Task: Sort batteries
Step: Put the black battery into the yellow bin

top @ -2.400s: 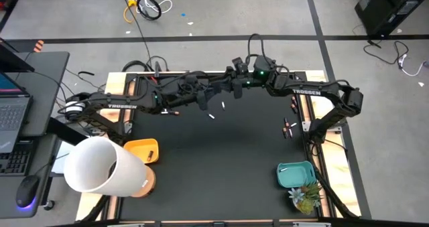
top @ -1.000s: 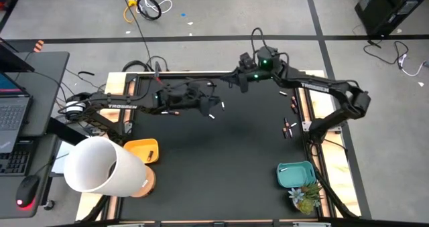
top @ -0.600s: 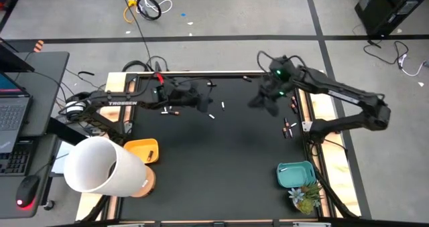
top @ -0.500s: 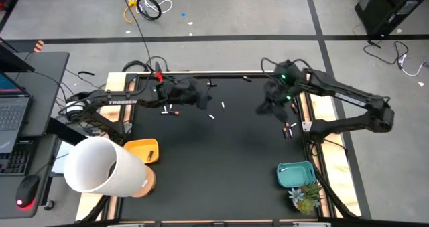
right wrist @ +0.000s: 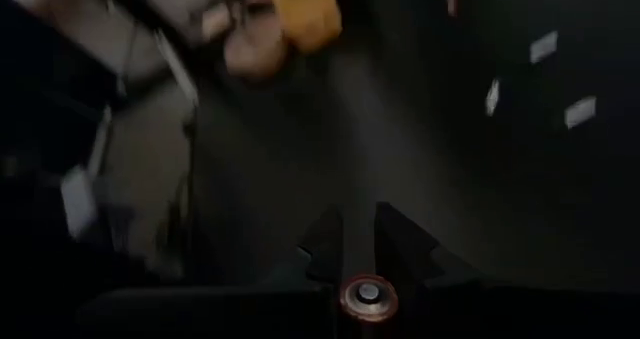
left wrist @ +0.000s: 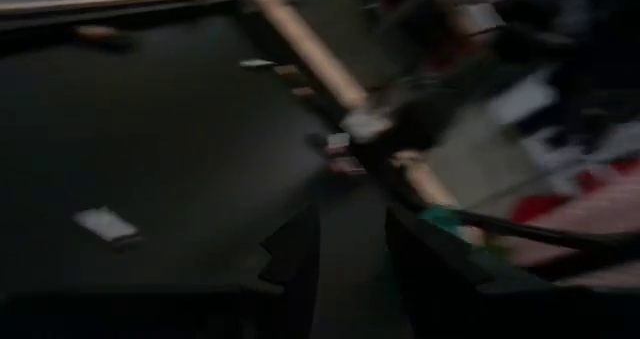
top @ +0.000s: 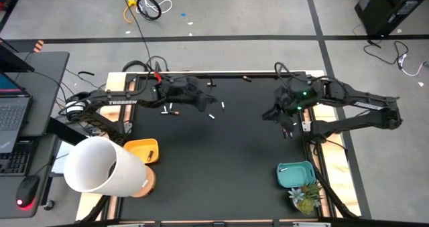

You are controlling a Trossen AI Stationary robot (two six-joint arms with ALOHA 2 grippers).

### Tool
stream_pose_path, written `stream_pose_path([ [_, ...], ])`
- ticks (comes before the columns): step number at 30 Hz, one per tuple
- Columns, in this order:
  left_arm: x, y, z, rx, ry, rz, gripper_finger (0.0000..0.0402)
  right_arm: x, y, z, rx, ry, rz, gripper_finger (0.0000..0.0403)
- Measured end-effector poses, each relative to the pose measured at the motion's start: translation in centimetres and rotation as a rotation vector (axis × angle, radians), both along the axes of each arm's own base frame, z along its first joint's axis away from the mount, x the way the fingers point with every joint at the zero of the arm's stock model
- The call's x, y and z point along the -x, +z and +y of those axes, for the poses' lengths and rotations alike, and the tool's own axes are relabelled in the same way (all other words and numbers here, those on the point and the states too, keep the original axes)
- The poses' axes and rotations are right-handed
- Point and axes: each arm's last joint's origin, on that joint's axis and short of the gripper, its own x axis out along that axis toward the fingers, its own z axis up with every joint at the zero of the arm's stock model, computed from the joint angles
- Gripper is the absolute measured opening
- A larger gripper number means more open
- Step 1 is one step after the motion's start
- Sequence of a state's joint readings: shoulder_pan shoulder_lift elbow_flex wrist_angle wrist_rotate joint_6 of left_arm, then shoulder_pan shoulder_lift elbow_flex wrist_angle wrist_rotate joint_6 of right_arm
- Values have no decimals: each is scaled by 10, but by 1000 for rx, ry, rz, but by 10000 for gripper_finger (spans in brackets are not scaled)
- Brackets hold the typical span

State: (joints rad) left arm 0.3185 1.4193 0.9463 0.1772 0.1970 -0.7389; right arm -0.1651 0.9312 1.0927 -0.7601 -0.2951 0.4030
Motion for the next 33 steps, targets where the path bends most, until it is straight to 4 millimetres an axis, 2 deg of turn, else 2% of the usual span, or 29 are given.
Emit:
stream_pose_path([
  [3, -5, 9, -10, 7, -63, -101, 131, -25, 8, -3, 28, -24, -153, 33],
  [6, -9, 18, -21, 11, -119, -193, 131, -59, 8, -9, 35, -45, -267, 33],
  [10, -13, 23, -38, 22, -175, -244, 132, -103, 4, -15, 12, -90, -432, 33],
  [13, -13, 27, -49, 25, -212, -259, 132, -123, 4, -17, -21, -105, -562, 33],
  [20, -13, 31, -64, 26, -250, -286, 132, -138, -3, -14, -79, -106, -598, 33],
  [27, -13, 37, -65, -3, -241, -345, 132, -142, -6, -14, -65, -157, -594, 33],
  [33, -13, 37, -63, -67, -202, -353, 132, -153, -17, -11, -94, -165, -564, 33],
])
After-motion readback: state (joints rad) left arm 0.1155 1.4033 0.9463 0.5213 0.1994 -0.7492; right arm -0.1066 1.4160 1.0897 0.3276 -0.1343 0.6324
